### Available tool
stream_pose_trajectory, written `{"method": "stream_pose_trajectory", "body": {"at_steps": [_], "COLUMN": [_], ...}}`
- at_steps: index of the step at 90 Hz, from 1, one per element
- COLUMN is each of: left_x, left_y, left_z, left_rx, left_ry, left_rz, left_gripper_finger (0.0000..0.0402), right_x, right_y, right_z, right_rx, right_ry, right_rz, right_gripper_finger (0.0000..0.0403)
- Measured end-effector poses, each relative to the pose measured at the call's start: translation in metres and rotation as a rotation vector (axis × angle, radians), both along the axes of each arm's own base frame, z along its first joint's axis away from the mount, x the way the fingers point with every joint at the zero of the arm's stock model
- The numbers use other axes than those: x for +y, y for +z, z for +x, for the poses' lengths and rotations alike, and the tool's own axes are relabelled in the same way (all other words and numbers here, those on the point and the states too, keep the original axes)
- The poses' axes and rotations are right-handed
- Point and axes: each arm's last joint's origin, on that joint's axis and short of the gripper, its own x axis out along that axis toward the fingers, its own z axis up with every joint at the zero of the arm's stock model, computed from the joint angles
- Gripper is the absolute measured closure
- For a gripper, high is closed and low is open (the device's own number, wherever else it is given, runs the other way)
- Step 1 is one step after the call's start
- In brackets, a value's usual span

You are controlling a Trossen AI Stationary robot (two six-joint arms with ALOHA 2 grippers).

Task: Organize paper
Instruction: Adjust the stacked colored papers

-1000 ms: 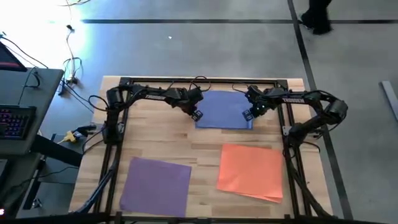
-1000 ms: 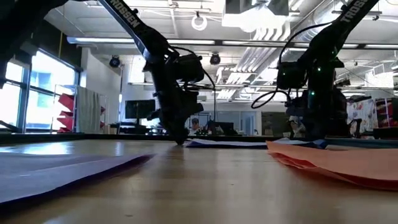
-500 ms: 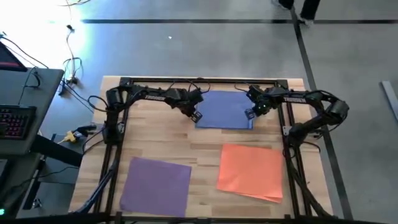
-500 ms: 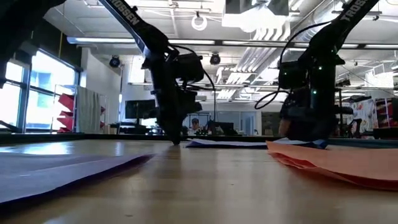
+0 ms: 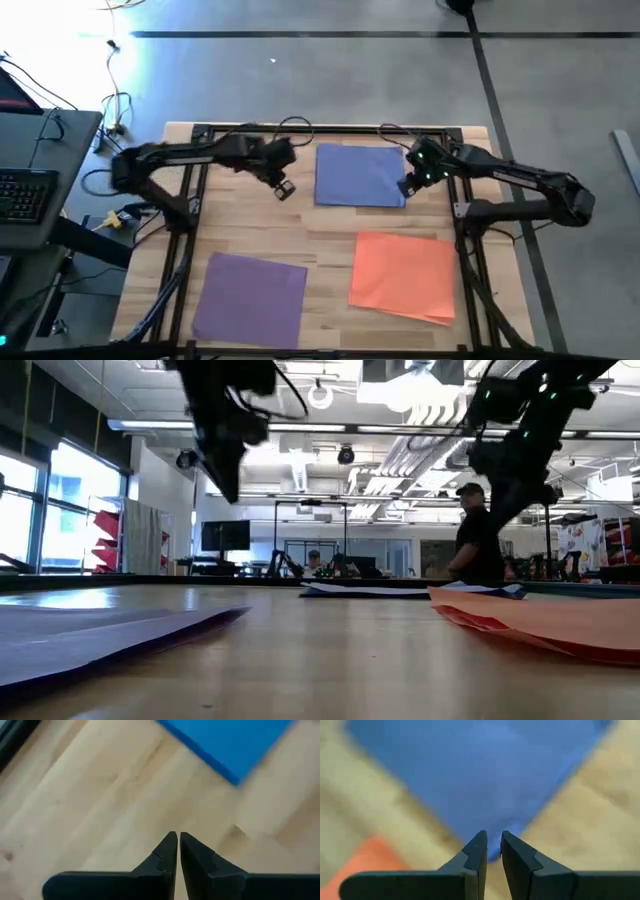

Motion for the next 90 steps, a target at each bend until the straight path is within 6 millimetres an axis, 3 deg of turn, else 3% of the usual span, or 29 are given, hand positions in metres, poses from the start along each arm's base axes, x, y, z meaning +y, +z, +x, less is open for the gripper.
{"method": "stream_pose_trajectory", "body": {"at_steps": [15, 26, 37, 63, 90], "left_x": [-0.048, -0.077, -0.099, -0.155, -0.185], "left_y": [0.007, -0.004, -0.025, -0.073, -0.110], "left_z": [-0.048, -0.077, -0.096, -0.097, -0.092], "left_rx": [-0.166, -0.254, -0.252, -0.290, -0.108], "left_ry": [-0.076, -0.189, -0.256, -0.341, -0.226], "left_rz": [-0.149, -0.332, -0.456, -0.548, -0.545], "left_gripper_finger": [0.0402, 0.0402, 0.0402, 0.0402, 0.0402], "right_x": [0.050, 0.094, 0.134, 0.194, 0.205], "right_y": [0.011, 0.010, -0.004, -0.061, -0.098], "right_z": [0.009, 0.023, 0.029, 0.044, 0.047], "right_rx": [-0.112, -0.166, -0.068, 0.218, 0.386], "right_ry": [0.262, 0.550, 0.693, 0.577, 0.417], "right_rz": [0.070, 0.159, 0.276, 0.336, 0.284], "right_gripper_finger": [0.0364, 0.0364, 0.0364, 0.0364, 0.0364]}}
